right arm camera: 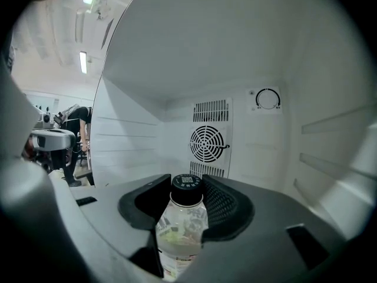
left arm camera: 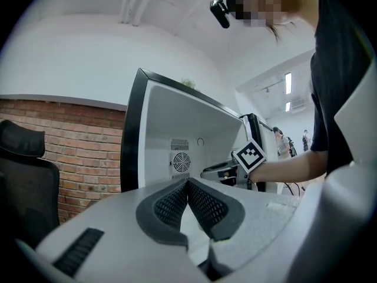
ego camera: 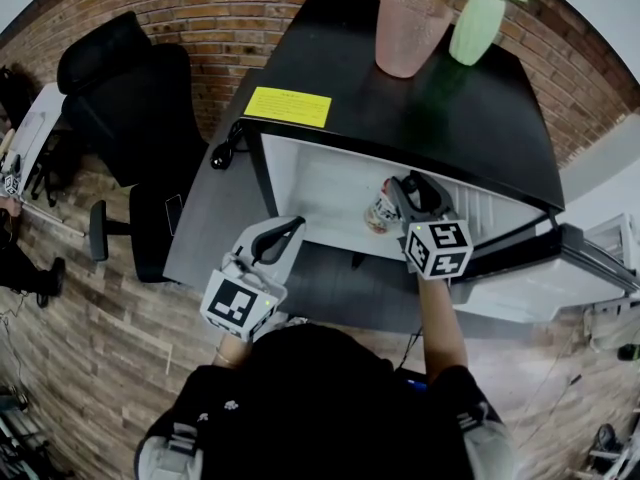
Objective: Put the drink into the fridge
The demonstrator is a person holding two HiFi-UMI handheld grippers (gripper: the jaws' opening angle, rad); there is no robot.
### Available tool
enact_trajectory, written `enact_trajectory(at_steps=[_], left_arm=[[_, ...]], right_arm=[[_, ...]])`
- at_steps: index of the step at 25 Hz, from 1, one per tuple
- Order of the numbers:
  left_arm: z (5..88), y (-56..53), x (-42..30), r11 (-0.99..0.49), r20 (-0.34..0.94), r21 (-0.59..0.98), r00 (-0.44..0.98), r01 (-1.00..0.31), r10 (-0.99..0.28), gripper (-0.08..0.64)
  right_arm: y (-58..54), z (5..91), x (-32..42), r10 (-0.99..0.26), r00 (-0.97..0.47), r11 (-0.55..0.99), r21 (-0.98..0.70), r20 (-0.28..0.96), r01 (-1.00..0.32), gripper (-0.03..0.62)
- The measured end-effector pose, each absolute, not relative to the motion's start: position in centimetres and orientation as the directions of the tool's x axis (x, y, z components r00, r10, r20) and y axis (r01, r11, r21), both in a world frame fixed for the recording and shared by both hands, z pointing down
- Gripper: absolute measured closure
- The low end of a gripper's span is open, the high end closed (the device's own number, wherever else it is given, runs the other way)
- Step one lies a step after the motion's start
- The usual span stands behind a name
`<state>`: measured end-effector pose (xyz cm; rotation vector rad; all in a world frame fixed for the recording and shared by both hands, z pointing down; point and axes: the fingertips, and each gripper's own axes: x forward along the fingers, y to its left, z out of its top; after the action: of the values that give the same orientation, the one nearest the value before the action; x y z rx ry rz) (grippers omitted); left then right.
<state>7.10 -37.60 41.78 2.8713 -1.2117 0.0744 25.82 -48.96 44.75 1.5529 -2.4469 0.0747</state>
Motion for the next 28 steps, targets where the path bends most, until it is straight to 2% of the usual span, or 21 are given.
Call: enact_trajectory(at_steps=[7, 12, 19, 24, 28], left_arm=[[41.9, -37.2, 7.0, -0.7, 0.052, 0.01, 0.699, -0.715, -0.713, 0.557], [41.9, -37.0, 7.4, -0.712, 0.051, 0.006, 0.711, -0.702, -0.701, 0.557], [41.8, -37.1, 9.0, -0.742, 0.051, 0.003, 0.741, -0.671, -0.67, 0.557], [41.6, -37.0, 10.3, -0.766, 0.051, -0.01, 0.765, -0.642, -0.642, 0.557], [41.7, -36.9, 11.2, -0.78, 0.062, -0.01, 0.778, -0.626, -0.625, 0.557]], right_arm=[[-49.0, 44.2, 26.2, -0.897, -0.388, 0.411, 0.079, 0.211, -0.908, 0.388], [-47.4, 42.3, 26.7, -0.916, -0.371, 0.384, 0.072, 0.153, -0.92, 0.382], [-42.4, 39.0, 26.5, -0.926, -0.378, 0.378, 0.05, 0.01, -0.924, 0.508], [-39.9, 39.4, 27.0, -0.933, -0.359, 0.359, 0.035, 0.009, -0.933, 0.574], [-38.2, 40.2, 27.3, -0.937, -0.348, 0.348, 0.002, 0.019, -0.937, 0.592]])
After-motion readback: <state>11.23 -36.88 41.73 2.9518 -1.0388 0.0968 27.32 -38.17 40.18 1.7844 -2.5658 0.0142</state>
